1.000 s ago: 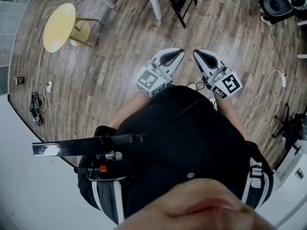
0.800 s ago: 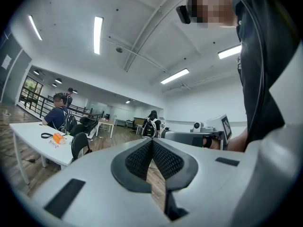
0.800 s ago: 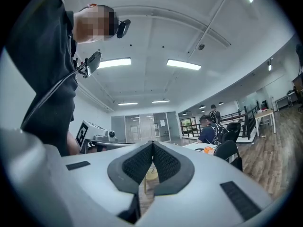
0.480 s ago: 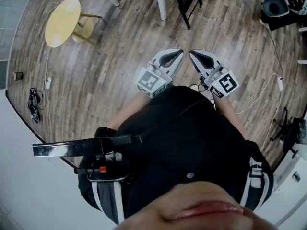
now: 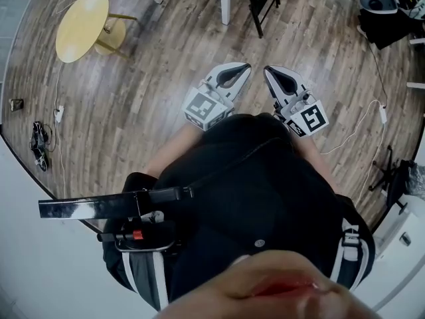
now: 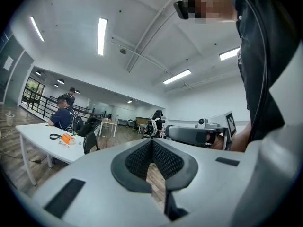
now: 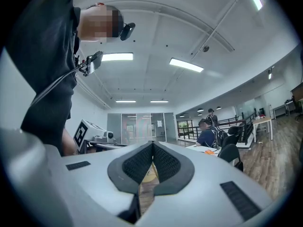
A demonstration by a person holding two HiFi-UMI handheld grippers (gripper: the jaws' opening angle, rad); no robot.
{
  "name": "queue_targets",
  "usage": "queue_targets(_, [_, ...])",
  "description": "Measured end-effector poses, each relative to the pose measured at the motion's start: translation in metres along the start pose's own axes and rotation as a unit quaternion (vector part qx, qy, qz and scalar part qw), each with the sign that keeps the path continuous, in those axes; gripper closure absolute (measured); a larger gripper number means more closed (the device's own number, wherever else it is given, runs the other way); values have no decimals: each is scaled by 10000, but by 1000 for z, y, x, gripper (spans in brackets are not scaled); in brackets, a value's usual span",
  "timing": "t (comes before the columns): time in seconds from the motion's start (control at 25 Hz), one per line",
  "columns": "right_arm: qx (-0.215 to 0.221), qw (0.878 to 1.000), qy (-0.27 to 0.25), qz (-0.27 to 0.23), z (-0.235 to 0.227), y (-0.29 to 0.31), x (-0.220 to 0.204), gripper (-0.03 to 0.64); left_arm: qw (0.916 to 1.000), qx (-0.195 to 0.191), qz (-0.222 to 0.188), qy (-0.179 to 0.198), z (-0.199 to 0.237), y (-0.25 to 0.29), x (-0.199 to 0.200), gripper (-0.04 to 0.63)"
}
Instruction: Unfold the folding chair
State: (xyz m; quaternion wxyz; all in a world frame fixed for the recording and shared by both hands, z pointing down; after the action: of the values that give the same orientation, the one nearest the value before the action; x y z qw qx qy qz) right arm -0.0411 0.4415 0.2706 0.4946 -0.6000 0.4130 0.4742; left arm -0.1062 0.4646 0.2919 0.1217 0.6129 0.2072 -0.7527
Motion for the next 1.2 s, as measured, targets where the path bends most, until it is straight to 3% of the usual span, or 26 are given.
queue_targets(0.2, [-4, 9999, 13, 105, -12, -4, -3, 609, 10000, 15, 5, -40, 4, 9, -2, 601])
queue_targets(0.48, [-84, 9998, 145, -61, -74, -4, -2, 609, 9999, 59, 68, 124, 23, 62, -8, 601])
queue_targets(1.2, [352, 9989, 221, -204, -239, -43, 21, 609, 9989, 214, 346, 223, 25, 239, -29, 601])
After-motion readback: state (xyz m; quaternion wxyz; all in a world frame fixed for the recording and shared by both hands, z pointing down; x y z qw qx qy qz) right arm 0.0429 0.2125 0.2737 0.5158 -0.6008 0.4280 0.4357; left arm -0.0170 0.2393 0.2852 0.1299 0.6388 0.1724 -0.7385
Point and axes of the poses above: the fingertips, and each gripper's own axes: y forward along the fingers, z to its left, x out of its top, the point moved 2 cm from there along -y, backward along the fingers, and after that the axes turned 9 degrees about -z, right-handed, at the moved point
